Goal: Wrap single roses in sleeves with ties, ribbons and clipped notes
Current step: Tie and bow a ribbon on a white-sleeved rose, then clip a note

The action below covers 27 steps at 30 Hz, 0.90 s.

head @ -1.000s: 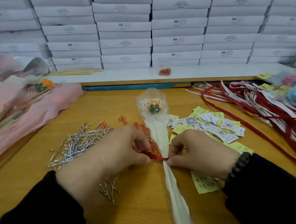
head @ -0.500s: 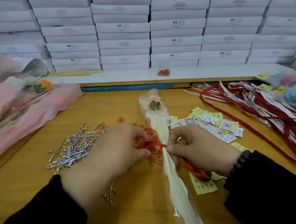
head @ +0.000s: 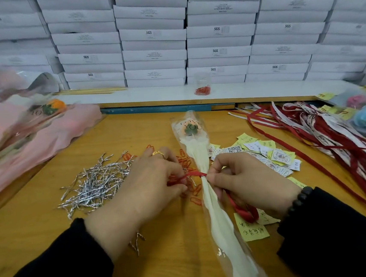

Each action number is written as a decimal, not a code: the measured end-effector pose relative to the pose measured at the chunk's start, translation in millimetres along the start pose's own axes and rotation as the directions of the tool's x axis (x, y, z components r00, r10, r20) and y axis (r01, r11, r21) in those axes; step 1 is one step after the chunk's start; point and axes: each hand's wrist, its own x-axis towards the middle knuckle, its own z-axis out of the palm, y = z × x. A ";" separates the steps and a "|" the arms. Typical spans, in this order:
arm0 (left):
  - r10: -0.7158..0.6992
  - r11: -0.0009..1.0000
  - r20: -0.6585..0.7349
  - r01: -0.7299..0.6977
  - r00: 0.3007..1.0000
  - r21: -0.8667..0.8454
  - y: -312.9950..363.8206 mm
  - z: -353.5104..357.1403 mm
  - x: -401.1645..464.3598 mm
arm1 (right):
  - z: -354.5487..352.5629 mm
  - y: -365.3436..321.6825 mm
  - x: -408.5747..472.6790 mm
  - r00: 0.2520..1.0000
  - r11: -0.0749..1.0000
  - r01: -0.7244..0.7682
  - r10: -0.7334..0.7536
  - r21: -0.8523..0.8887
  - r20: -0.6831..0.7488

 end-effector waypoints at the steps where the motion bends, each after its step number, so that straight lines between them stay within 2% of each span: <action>1: 0.007 1.000 -0.008 -0.007 1.000 -0.013 -0.5 -0.4 -0.3 | -0.5 0.5 0.4 1.000 1.000 -0.008 0.007 -0.011 -0.016; 3: -0.052 0.964 0.028 0.057 0.998 -0.259 -5.0 -1.8 0.1 | -2.7 1.9 1.2 0.998 0.998 -0.031 0.028 -0.053 -0.064; 4: -0.081 0.903 0.051 0.095 0.995 -0.420 -6.1 -3.9 -0.4 | -4.0 2.9 1.5 0.996 0.996 -0.043 0.037 -0.076 -0.087; 7: -0.153 0.692 0.066 0.154 0.986 -0.705 -9.8 -7.9 -0.8 | -6.2 4.2 1.7 0.993 0.990 -0.069 0.056 -0.127 -0.103; 9: -0.197 0.490 0.108 0.194 0.974 -0.850 -11.4 -10.4 -0.5 | -3.8 3.4 0.9 0.995 0.992 -0.079 0.072 -0.097 -0.074; 12: -0.113 0.136 0.244 0.258 0.963 -0.957 -7.8 -13.9 -1.0 | 1.7 1.0 -0.6 0.996 0.995 -0.081 0.079 -0.058 -0.035; 14: -0.075 -0.008 0.285 0.286 0.955 -0.958 -3.4 -12.5 -0.1 | 5.4 -0.4 -1.5 0.997 0.996 -0.076 0.076 -0.048 -0.012; 16: -0.101 -0.081 0.270 0.263 0.958 -0.961 1.1 -7.9 1.4 | 9.0 -1.2 -2.6 0.998 0.997 -0.067 0.068 -0.045 0.004; 17: -0.128 -0.077 0.245 0.237 0.961 -0.969 2.9 -4.5 1.8 | 10.7 -1.4 -3.2 0.998 0.997 -0.057 0.058 -0.046 0.013; 19: -0.188 0.004 0.174 0.178 0.967 -0.984 7.6 1.9 1.1 | 14.0 -1.7 -3.5 0.998 0.999 -0.033 0.034 -0.024 0.045; 21: -0.268 0.146 0.100 0.143 0.958 -0.979 11.2 8.9 0.0 | 16.1 -2.2 -3.8 0.996 1.000 -0.020 0.018 0.015 0.083; 24: -0.328 0.435 -0.061 0.093 0.943 -0.896 13.8 18.2 0.7 | 17.7 -2.9 -4.0 0.992 0.999 -0.001 -0.004 0.036 0.127; 25: -0.323 0.497 -0.105 0.074 0.941 -0.865 14.4 19.7 1.0 | 18.0 -3.2 -4.2 0.991 0.999 0.003 -0.008 0.040 0.133; 27: -0.321 0.541 -0.133 0.066 0.938 -0.839 13.7 20.7 1.5 | 17.9 -3.6 -4.5 0.991 0.998 0.005 -0.014 0.063 0.137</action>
